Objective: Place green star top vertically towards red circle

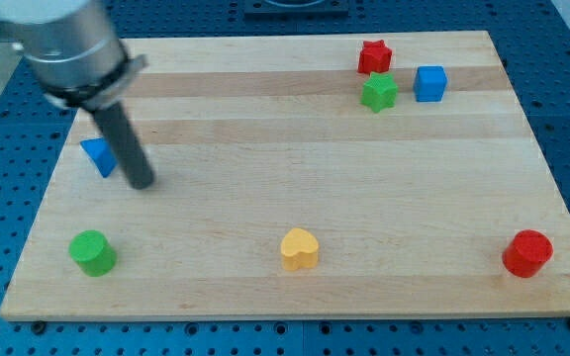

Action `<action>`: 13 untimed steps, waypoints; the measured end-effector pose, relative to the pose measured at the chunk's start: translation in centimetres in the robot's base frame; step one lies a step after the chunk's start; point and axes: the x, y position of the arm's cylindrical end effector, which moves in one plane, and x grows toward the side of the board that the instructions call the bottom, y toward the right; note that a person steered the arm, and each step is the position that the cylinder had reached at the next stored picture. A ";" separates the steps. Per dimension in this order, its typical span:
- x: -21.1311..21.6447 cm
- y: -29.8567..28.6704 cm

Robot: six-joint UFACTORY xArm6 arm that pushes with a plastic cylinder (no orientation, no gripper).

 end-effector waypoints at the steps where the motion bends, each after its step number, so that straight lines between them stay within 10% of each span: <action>1: -3.4 9.6; 3: -11.6 12.7; 11: -15.6 25.1; 13: -11.2 31.9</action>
